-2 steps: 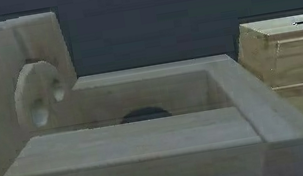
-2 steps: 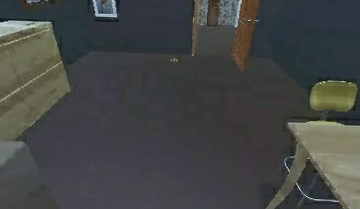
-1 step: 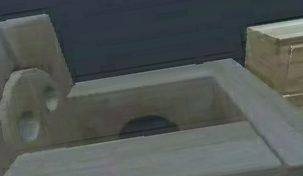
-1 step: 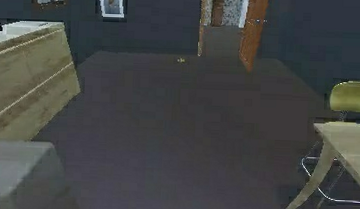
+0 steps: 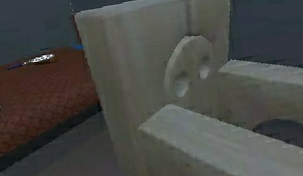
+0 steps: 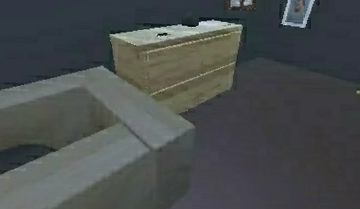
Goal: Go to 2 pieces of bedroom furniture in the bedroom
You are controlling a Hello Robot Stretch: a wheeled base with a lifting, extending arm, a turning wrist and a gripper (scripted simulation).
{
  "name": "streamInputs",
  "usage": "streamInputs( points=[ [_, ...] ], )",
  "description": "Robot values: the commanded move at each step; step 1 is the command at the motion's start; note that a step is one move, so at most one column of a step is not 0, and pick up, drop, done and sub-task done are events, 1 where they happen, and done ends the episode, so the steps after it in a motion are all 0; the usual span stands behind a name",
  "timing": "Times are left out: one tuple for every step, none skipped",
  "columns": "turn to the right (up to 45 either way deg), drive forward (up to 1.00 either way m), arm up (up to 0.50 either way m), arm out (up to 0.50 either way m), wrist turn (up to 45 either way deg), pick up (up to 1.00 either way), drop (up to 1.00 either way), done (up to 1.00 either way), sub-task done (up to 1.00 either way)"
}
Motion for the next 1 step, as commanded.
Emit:
streamInputs(
  points=[
    [-42.0, 0.0, 0.0, 0.0, 0.0, 0.0, 0.0, 0.0, 0.0]
  ],
)
